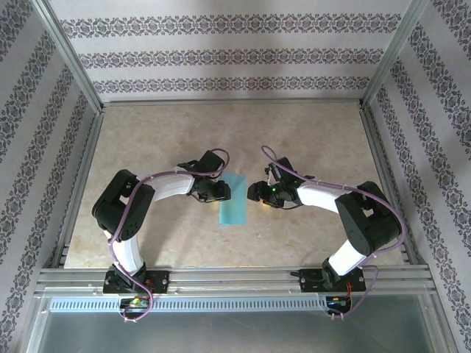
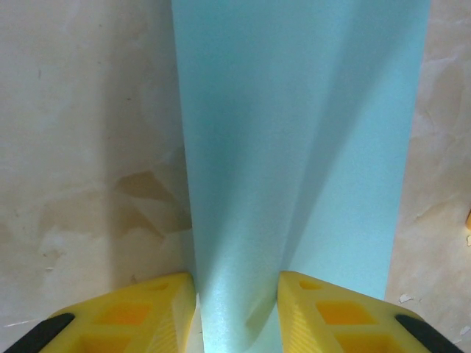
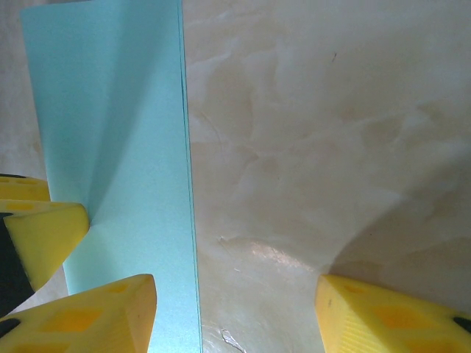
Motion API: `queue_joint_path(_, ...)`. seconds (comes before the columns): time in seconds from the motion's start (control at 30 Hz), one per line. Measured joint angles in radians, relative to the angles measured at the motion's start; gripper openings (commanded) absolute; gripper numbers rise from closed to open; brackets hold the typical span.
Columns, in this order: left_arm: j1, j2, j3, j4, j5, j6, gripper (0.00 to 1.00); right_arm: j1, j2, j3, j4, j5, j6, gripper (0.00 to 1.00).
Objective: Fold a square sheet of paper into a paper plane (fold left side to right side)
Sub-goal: First fold in half a square sheet of paper at the center of the table.
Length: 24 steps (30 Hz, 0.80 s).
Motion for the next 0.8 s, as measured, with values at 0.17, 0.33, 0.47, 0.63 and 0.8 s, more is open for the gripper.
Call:
queue_joint_path(0.17, 0.000, 0.000, 0.001, -0.002, 0.000, 0.000, 0.37, 0.000, 0.000, 0.000, 0.000, 0.000, 0.000, 0.61)
queue_joint_path(0.33, 0.000, 0.003, 0.003, -0.003, 0.000, 0.000, 0.37, 0.000, 0.000, 0.000, 0.000, 0.000, 0.000, 0.61)
queue_joint_path(0.47, 0.000, 0.005, 0.007, -0.008, 0.000, 0.000, 0.37, 0.000, 0.002, 0.000, 0.000, 0.000, 0.000, 0.61)
queue_joint_path(0.63, 0.000, 0.006, 0.009, -0.010, 0.000, 0.000, 0.37, 0.000, 0.003, 0.001, 0.000, 0.000, 0.000, 0.61)
queue_joint_path(0.8, 0.000, 0.006, 0.009, -0.011, 0.000, 0.000, 0.37, 0.000, 0.004, 0.002, -0.001, 0.000, 0.000, 0.62)
